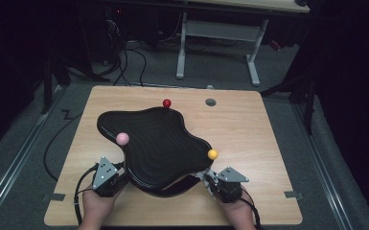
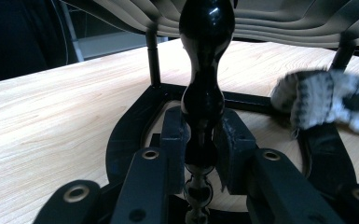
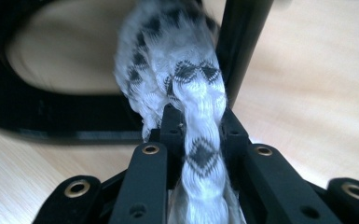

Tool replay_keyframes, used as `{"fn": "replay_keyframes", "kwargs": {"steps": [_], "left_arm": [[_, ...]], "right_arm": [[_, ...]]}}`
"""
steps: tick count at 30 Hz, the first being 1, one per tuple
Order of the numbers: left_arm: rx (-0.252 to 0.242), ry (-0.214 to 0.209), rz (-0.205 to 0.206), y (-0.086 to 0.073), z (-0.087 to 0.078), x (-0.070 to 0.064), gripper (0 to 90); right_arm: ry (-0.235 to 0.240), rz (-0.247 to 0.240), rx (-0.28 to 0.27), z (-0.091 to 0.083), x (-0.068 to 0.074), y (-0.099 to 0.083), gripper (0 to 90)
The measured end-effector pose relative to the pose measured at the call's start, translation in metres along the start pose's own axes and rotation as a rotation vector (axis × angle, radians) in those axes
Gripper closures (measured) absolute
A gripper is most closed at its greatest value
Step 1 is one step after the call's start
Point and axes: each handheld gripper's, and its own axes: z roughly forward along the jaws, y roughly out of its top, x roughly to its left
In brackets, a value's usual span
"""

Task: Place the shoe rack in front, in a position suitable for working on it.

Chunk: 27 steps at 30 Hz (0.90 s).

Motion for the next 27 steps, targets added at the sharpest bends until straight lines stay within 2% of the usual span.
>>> {"fn": "replay_keyframes", "kwargs": {"steps": [2,8,13,16,18,19,21,22,23,27], "left_arm": [[0.000,-0.001,0.000,0.000,0.000,0.000,74.3],[0.000,-0.003,0.004,0.000,0.000,0.001,74.3],[0.001,-0.004,0.009,0.000,0.001,0.001,74.3],[0.000,-0.005,0.008,0.001,0.002,0.002,74.3],[0.001,-0.004,0.006,0.001,0.003,0.002,74.3],[0.001,-0.004,0.006,0.001,0.003,0.002,74.3],[0.001,-0.001,0.004,0.001,0.003,0.003,74.3],[0.001,0.001,0.002,0.001,0.003,0.003,74.3],[0.002,0.002,0.001,0.001,0.003,0.003,74.2],[-0.005,0.014,-0.008,0.001,0.002,0.002,73.4]], "right_arm": [[0.008,-0.001,0.017,0.005,-0.001,-0.004,77.0],[0.004,-0.016,0.011,-0.001,0.001,-0.002,76.7],[-0.009,0.009,0.004,-0.011,-0.011,-0.003,75.9],[-0.057,0.019,0.001,-0.019,-0.025,-0.006,76.0],[-0.109,0.063,-0.008,-0.026,-0.042,-0.010,76.1],[-0.109,0.063,-0.008,-0.026,-0.042,-0.010,76.1],[-0.158,0.089,-0.017,-0.031,-0.055,-0.013,76.3],[-0.202,0.120,-0.027,-0.035,-0.065,-0.017,76.3],[-0.220,0.137,-0.028,-0.037,-0.069,-0.018,76.3],[-0.232,0.175,-0.026,-0.036,-0.076,-0.022,76.2]]}}
